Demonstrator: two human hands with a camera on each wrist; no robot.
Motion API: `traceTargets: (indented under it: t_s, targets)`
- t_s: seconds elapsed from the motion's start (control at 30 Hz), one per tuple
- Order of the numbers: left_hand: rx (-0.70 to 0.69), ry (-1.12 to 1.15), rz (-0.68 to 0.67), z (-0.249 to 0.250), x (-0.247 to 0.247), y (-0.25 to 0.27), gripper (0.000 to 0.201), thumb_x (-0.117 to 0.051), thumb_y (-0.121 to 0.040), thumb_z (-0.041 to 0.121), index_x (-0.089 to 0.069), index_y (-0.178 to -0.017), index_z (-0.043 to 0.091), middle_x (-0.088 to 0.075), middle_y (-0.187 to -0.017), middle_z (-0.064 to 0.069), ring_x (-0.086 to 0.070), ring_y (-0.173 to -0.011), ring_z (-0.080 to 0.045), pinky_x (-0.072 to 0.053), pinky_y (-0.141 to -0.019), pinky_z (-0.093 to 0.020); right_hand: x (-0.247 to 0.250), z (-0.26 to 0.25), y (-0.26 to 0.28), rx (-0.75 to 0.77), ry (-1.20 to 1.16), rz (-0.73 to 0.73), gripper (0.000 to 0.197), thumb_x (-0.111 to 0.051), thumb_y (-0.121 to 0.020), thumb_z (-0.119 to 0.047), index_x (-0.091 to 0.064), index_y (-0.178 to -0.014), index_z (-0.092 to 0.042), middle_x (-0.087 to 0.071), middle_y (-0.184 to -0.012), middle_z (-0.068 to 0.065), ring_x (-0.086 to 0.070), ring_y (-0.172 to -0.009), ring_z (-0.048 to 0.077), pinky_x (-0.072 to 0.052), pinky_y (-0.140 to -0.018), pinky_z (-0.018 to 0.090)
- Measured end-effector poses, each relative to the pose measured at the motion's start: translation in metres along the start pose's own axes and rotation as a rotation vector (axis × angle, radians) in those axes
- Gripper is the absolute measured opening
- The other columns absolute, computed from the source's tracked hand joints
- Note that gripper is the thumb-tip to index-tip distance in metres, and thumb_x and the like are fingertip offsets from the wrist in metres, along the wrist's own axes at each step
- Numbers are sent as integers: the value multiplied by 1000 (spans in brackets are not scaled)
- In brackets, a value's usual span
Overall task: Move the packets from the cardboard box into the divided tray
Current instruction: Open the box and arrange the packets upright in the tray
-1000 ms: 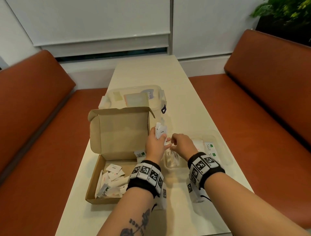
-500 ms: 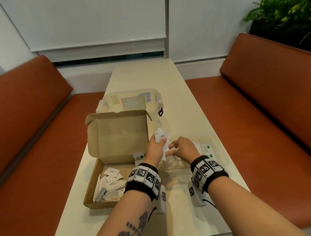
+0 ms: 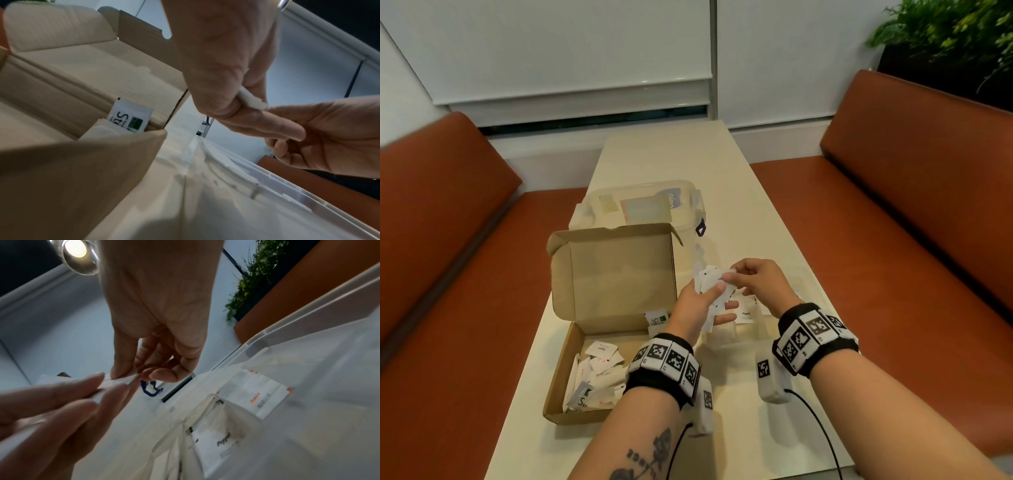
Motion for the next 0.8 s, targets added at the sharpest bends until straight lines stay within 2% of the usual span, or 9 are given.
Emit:
traceTargets:
  t_s: [0.07,0.17,0.27,0.33,0.4,0.53,0.63,0.73,0.8]
  targets:
    - [-3,26,19,1,-1,-1,15,-54,-95,13,-62,-107,20,-72,-96,-5,-71,-74,-24,-59,-58,-33,8,2,-2,-8,-30,34,7,-70,-83,-12,-72,-87,-7,-69,-75,1,-62,-66,10,-52,-61,18]
    - [-6,34,74,1,-2,-3,18,-51,-97,11,-55,-114,16,-68,-100,-9,-70,-72,-24,-60,-56,-34,22,-1,-2,8,-69,92,9,-64,-88,-8,-72,-91,-7,-71,-83,8,-65,-70,13,-56,-68,20]
    - [-22,-12,182,0,5,-7,22,-49,-97,10,-50,-119,15,-63,-106,-13,-68,-73,-25,-59,-53,-32,32,-12,-4,59,51,30,18,-57,-92,-6,-72,-97,-13,-70,-93,4,-65,-80,12,-55,-74,17]
    - [-38,-71,204,1,7,-9,25,-49,-98,11,-49,-122,15,-60,-107,-12,-65,-69,-23,-57,-50,-29,31,-19,-4,68,225,-92,19,-58,-91,-6,-72,-100,-15,-69,-88,0,-64,-77,9,-54,-71,14]
    - [-48,-137,160,3,0,-10,26,-49,-97,12,-50,-123,15,-59,-104,-11,-61,-62,-18,-55,-48,-26,27,-24,-4,79,367,-169,17,-65,-86,-6,-70,-100,-15,-67,-77,-3,-62,-66,6,-50,-63,12]
    - [-70,-195,48,4,-21,-11,30,-61,-92,20,-55,-121,16,-67,-100,-11,-58,-57,-14,-51,-49,-26,22,-25,-1,84,361,-155,24,-75,-78,-8,-58,-95,-13,-70,-75,5,-64,-63,10,-53,-61,17]
    - [-77,-209,133,1,-17,-12,28,-62,-91,17,-56,-117,16,-67,-100,-10,-57,-55,-13,-50,-46,-24,21,-21,1,90,326,-128,30,-77,-76,-9,-55,-96,-15,-69,-76,4,-65,-63,9,-52,-62,19]
    - [-101,-183,208,-1,-10,-12,13,-58,-93,13,-58,-105,16,-67,-92,-8,-57,-55,-12,-51,-45,-22,25,-12,2,63,310,-77,34,-78,-75,-13,-55,-99,-17,-64,-80,2,-61,-64,11,-47,-58,18]
    - [-118,-128,255,-2,-5,-13,13,-58,-93,10,-58,-106,11,-64,-90,-9,-58,-56,-14,-50,-43,-21,24,-2,4,0,264,-96,26,-77,-77,-11,-57,-94,-14,-64,-78,4,-61,-65,15,-52,-59,22]
Point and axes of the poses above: each hand's wrist, its own y-axis away from the middle knuckle, its own x-axis out of the back of the hand, z = x × y, the point moved 9 cm from there along -y, towards the middle knuckle
